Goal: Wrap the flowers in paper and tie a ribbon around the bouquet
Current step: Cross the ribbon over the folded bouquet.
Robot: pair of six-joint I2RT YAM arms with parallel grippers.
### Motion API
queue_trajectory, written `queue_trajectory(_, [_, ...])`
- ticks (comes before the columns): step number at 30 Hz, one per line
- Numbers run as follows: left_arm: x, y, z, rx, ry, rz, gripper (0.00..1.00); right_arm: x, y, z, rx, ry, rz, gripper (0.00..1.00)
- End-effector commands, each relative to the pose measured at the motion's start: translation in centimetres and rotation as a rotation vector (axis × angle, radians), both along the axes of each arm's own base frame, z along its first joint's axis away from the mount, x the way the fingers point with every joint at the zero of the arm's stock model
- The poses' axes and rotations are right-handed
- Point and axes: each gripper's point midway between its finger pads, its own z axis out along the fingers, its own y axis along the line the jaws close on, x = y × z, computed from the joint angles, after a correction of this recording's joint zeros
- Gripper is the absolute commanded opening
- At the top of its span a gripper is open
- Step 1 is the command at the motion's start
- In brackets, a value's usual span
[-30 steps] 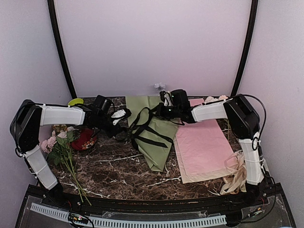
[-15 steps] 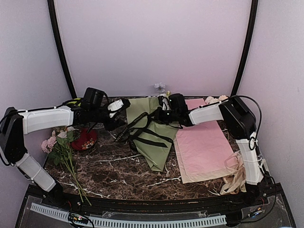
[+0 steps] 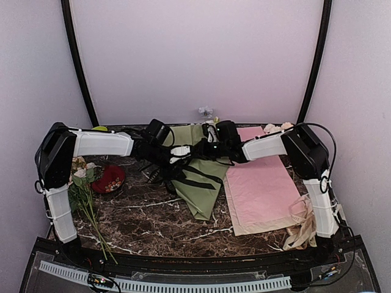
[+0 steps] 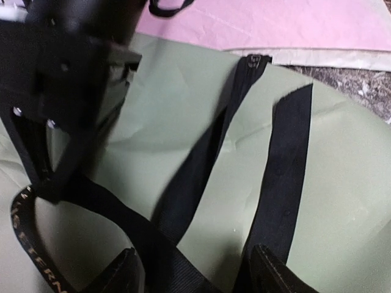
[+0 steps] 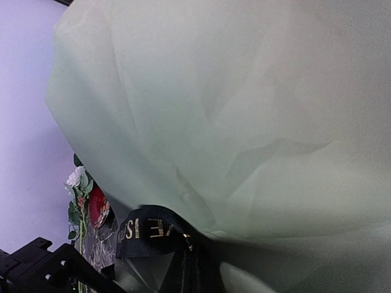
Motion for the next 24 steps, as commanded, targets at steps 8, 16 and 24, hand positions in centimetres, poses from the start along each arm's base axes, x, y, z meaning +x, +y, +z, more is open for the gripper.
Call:
queue_trajectory(8, [2.0,1.7,-0.5,0.099,-0.092,0.066,0.39,-0.9,1.1,2.8,0.030,-0.065,0.045,0.00])
queue_trajectory(16, [3.0,2.3,-1.0,0.135,-0.146,0.097,0.15,-1.2,0.9,2.9,0.009,-0.072,0.058,0.00])
queue_trajectory(24, [3.5,2.5,-0.4,0.141,-0.175,0.115,0.00,-1.5,0.7,3.0,-0.003,-0.079,0.074,0.00])
